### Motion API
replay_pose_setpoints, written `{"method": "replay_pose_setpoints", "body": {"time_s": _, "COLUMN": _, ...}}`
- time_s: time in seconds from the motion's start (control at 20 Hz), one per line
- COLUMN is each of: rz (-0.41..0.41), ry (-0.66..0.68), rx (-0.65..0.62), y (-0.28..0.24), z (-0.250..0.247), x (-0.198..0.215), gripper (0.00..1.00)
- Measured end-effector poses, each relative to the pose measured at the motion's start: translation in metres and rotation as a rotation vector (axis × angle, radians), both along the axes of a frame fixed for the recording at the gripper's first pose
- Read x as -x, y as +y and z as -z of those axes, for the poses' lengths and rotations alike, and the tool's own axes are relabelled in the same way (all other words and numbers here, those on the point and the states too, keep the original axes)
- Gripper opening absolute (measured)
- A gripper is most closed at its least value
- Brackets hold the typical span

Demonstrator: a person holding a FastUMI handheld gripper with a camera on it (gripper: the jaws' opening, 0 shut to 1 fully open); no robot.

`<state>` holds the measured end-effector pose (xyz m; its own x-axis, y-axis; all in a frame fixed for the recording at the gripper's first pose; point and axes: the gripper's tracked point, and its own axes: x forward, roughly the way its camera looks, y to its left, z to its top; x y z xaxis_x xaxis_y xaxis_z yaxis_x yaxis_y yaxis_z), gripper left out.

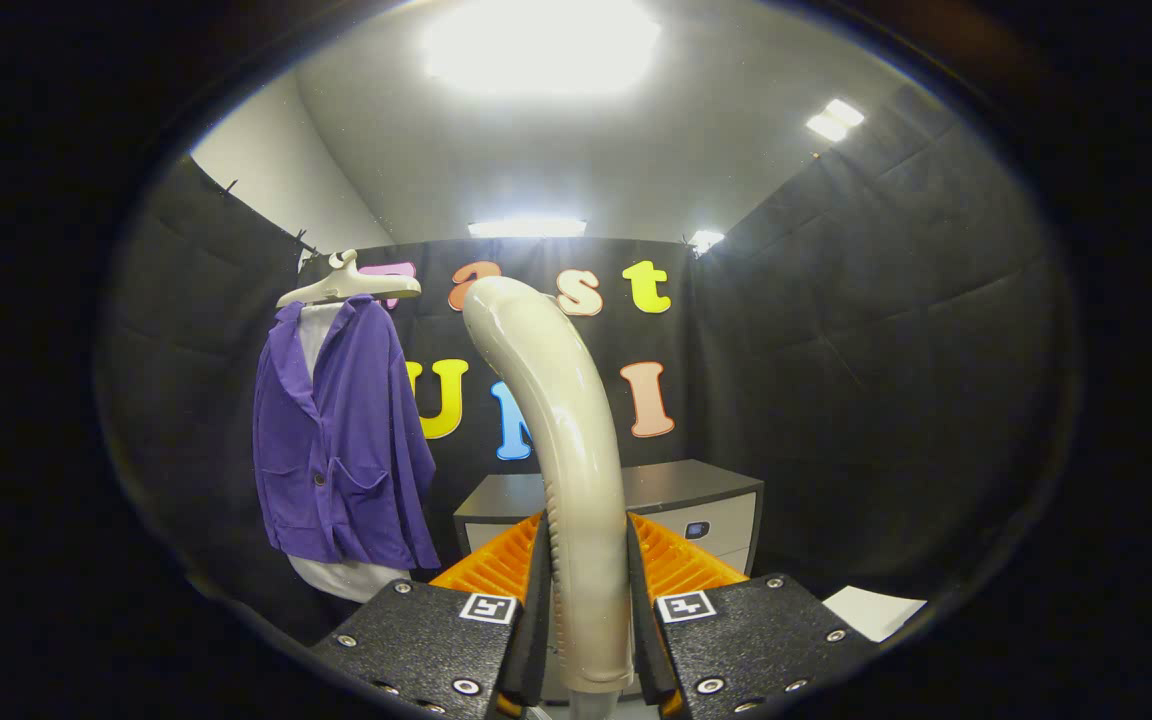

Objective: Iron the clothes twice with a garment steamer, once on the left side and once on the right side.

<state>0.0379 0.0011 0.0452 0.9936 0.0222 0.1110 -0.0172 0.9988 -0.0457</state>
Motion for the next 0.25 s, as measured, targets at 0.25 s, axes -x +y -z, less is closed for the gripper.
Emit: {"method": "replay_pose_setpoints", "body": {"time_s": 0.25, "rz": -0.011, "ry": -0.007, "rx": 0.005, "y": 0.017, "z": -0.004, "x": 0.0, "gripper": 0.36}}
